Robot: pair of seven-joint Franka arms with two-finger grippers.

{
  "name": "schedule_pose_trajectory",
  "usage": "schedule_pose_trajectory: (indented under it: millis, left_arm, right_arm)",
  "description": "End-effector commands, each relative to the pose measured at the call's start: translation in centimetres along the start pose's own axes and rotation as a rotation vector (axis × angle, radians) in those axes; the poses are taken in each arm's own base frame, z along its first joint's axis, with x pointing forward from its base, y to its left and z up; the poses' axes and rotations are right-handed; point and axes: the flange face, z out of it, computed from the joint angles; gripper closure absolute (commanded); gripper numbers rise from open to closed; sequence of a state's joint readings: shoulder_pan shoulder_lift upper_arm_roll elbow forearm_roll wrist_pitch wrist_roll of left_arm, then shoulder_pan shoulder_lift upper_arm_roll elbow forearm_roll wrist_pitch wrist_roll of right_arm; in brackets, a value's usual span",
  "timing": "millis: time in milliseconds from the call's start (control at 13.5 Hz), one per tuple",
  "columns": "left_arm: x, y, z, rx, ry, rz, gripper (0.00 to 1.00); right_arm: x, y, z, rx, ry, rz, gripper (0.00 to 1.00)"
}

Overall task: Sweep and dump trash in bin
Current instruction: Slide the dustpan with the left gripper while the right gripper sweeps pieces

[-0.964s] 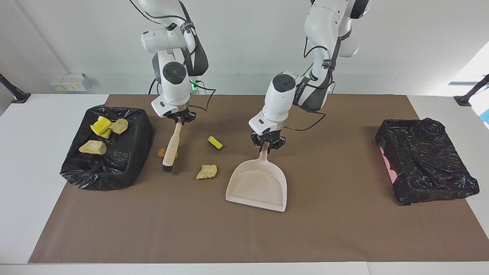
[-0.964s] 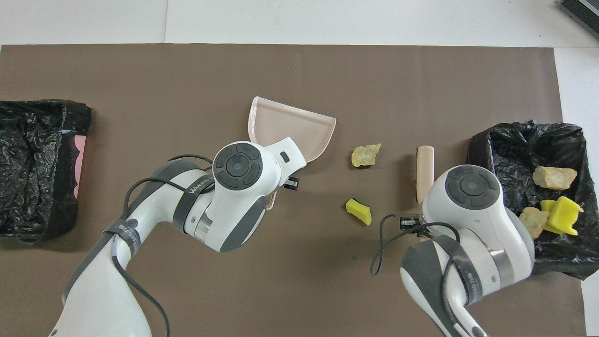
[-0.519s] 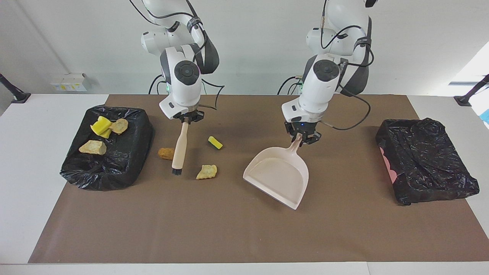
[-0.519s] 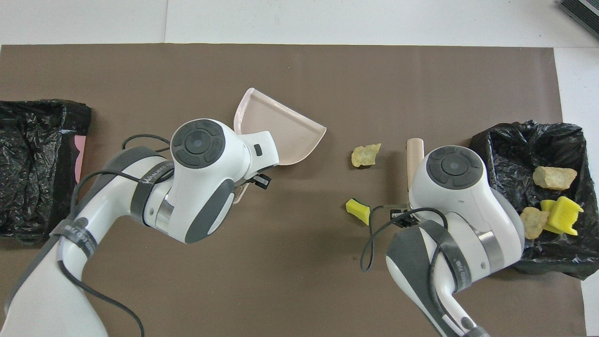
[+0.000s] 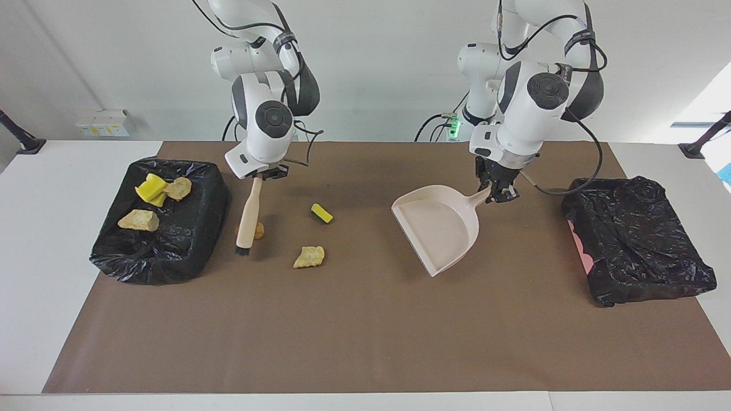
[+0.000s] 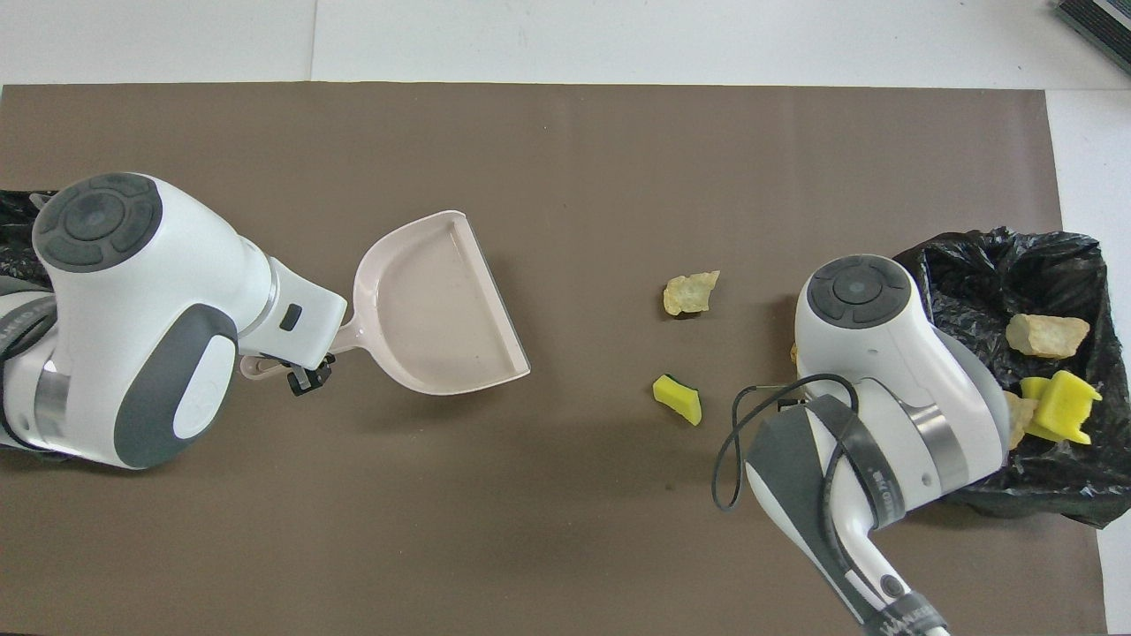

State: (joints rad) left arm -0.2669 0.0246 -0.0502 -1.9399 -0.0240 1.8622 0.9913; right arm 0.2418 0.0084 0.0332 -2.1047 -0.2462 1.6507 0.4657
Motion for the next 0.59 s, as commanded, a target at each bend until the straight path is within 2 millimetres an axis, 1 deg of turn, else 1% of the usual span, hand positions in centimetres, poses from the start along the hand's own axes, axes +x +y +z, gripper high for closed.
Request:
schedule_pose_trajectory:
  millis: [0, 74, 148, 223, 371, 445, 519]
  left_arm:
    - [-2.0, 2.6, 1.3, 0.040, 0.006, 0.108, 1.00]
    - [-1.8, 3.1, 2.4, 0.058, 0.015, 0.119, 1.00]
    - [-0.9, 3.6, 3.8, 0.062, 0.016, 0.121, 1.00]
    - [0.3, 4.2, 4.4, 0.067, 0.020, 0.131, 1.00]
    - [0.5, 4.5, 5.5, 0.067, 0.023, 0.062, 1.00]
    - [0.8, 4.9, 5.9, 0.066, 0.021, 0.059, 1.00]
    - [0.7, 5.1, 6.3, 0.061, 0.019, 0.058, 1.00]
  right_arm:
    - [-0.9, 2.5, 1.7, -0.018, 0.034, 0.029, 1.00]
    - [-0.6, 3.0, 2.2, -0.006, 0.048, 0.034, 1.00]
    - [-0.6, 3.2, 2.8, 0.003, 0.059, 0.033, 1.00]
    - [-0.9, 3.4, 3.3, 0.013, 0.075, 0.032, 1.00]
    - [-0.9, 3.6, 4.4, 0.019, 0.075, 0.008, 1.00]
    - [-0.7, 3.3, 5.2, 0.022, 0.074, -0.003, 1.00]
    - [-0.5, 2.9, 5.4, 0.025, 0.084, -0.015, 1.00]
